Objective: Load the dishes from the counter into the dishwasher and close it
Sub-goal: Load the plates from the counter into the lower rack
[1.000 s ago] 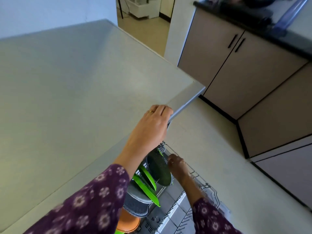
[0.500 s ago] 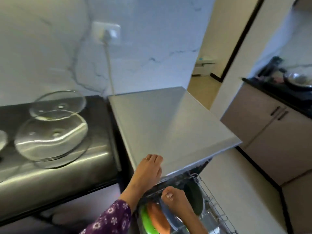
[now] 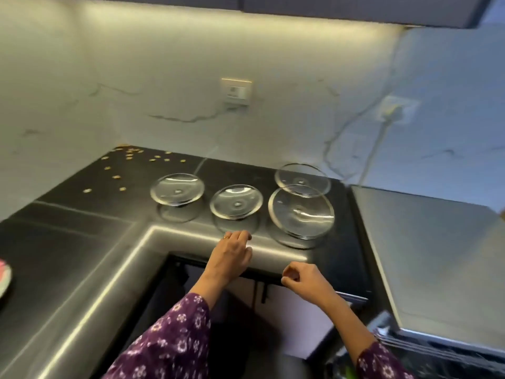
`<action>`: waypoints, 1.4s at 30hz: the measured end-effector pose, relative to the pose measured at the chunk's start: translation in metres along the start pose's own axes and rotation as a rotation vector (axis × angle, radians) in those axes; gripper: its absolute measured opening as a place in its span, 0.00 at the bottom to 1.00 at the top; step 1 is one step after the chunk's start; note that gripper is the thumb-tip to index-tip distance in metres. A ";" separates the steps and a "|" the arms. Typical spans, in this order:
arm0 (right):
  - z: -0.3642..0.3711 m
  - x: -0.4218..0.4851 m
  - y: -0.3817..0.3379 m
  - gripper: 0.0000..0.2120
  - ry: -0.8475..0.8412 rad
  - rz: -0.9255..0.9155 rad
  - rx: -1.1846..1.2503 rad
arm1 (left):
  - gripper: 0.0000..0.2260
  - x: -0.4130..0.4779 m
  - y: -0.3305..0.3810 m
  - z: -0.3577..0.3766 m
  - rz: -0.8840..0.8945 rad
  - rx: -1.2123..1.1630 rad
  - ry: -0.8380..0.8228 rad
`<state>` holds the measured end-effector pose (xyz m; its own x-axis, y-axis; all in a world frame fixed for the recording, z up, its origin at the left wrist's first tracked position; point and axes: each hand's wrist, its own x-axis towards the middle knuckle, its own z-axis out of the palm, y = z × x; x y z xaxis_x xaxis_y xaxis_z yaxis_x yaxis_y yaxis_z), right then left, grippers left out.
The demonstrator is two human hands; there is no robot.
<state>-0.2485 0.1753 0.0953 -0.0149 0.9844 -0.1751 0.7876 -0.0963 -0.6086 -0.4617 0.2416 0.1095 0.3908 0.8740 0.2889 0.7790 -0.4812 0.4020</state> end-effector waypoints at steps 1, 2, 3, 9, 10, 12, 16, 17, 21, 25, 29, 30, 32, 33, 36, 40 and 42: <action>0.010 0.010 -0.020 0.08 -0.022 -0.022 -0.006 | 0.12 -0.007 -0.018 -0.013 -0.028 0.008 0.018; 0.024 0.021 -0.044 0.07 -0.050 -0.052 -0.014 | 0.12 -0.018 -0.041 -0.027 -0.058 0.022 0.043; 0.036 0.032 -0.066 0.07 -0.069 -0.080 -0.022 | 0.12 -0.027 -0.061 -0.040 -0.082 0.036 0.064; 0.117 0.084 -0.191 0.07 -0.167 -0.250 -0.059 | 0.12 -0.089 -0.181 -0.107 -0.275 0.082 0.142; 0.131 0.090 -0.210 0.07 -0.182 -0.273 -0.055 | 0.11 -0.101 -0.197 -0.117 -0.305 0.088 0.176; 0.158 0.102 -0.246 0.06 -0.219 -0.312 -0.054 | 0.11 -0.125 -0.223 -0.137 -0.356 0.093 0.232; 0.215 0.114 -0.315 0.06 -0.365 -0.306 -0.002 | 0.14 -0.178 -0.267 -0.170 -0.503 0.124 0.291; 0.231 0.115 -0.333 0.06 -0.417 -0.299 0.015 | 0.16 -0.194 -0.279 -0.177 -0.548 0.132 0.297; 0.292 0.113 -0.391 0.07 -0.617 -0.173 0.154 | 0.14 -0.251 -0.310 -0.202 -0.744 0.131 0.348; 0.351 0.099 -0.438 0.16 -0.781 -0.022 0.288 | 0.15 -0.306 -0.329 -0.224 -0.892 0.132 0.421; 0.398 0.092 -0.469 0.20 -0.840 0.140 0.428 | 0.11 -0.348 -0.342 -0.235 -0.995 0.114 0.475; 0.409 0.093 -0.475 0.21 -0.839 0.179 0.468 | 0.09 -0.354 -0.344 -0.237 -0.994 0.122 0.496; 0.427 0.095 -0.485 0.20 -0.830 0.243 0.559 | 0.08 -0.362 -0.344 -0.240 -0.994 0.129 0.533; 0.434 0.096 -0.489 0.20 -0.818 0.278 0.606 | 0.09 -0.365 -0.343 -0.242 -1.002 0.131 0.539; 0.448 0.097 -0.499 0.18 -0.778 0.378 0.730 | 0.10 -0.370 -0.346 -0.246 -1.034 0.136 0.514; 0.445 0.099 -0.507 0.05 -0.688 0.387 0.738 | 0.11 -0.369 -0.347 -0.250 -1.044 0.130 0.507; 0.435 0.103 -0.509 0.05 -0.672 0.391 0.824 | 0.10 -0.363 -0.346 -0.252 -1.025 0.144 0.528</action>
<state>-0.9188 0.2620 0.0500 -0.3802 0.6112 -0.6941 0.1689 -0.6920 -0.7019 -0.9966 0.0736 0.0842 -0.6820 0.6957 0.2255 0.6735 0.4773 0.5644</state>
